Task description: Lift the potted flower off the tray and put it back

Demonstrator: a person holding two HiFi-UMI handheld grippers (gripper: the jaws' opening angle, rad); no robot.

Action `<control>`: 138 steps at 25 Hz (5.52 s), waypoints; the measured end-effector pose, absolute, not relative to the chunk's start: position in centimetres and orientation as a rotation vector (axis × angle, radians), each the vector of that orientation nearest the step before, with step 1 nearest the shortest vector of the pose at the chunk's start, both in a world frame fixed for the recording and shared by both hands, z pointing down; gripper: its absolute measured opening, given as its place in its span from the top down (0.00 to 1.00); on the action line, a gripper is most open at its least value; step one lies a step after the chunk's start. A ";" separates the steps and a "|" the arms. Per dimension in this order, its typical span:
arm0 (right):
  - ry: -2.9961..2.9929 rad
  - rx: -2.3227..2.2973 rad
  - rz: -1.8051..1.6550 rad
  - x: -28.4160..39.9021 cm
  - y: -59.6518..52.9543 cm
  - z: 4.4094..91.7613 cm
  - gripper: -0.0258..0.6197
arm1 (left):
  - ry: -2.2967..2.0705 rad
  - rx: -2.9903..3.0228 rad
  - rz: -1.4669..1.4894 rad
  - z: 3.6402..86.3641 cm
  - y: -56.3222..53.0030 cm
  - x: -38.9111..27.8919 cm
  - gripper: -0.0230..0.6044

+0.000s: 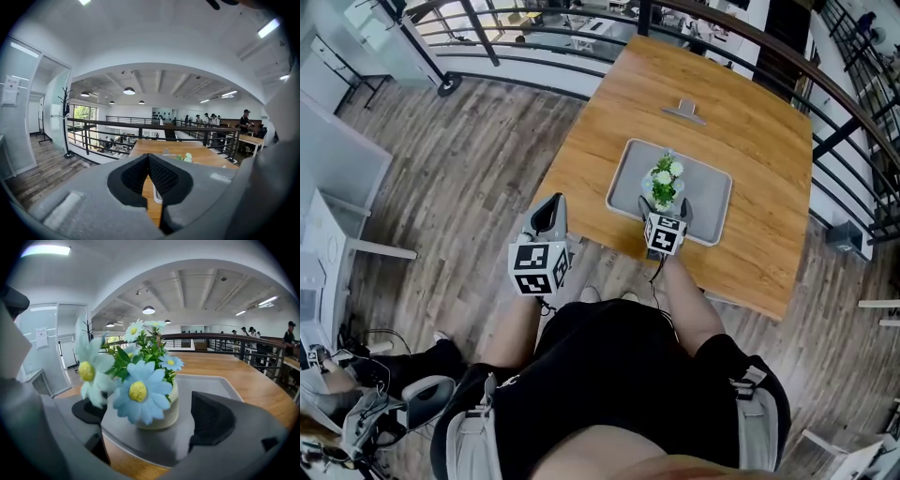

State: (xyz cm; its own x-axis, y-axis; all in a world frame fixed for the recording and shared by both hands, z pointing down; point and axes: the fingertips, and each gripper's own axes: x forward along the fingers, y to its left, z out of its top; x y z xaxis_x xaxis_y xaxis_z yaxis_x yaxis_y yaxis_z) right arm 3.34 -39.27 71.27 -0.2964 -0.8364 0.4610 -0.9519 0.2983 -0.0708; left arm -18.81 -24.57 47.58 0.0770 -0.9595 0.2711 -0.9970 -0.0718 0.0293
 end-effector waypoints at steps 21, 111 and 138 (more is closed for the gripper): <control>-2.152 1.439 0.463 3.2 -42.0 74.3 0.23 | -2.026 2.121 0.289 47.8 -24.7 -20.0 0.94; -2.497 1.830 -0.034 9.1 -33.3 43.2 0.24 | -1.788 2.406 0.216 45.6 -26.3 -11.4 0.94; -2.244 1.554 0.373 6.2 -40.3 65.9 0.24 | -2.023 2.219 0.261 45.7 -26.0 -17.2 0.94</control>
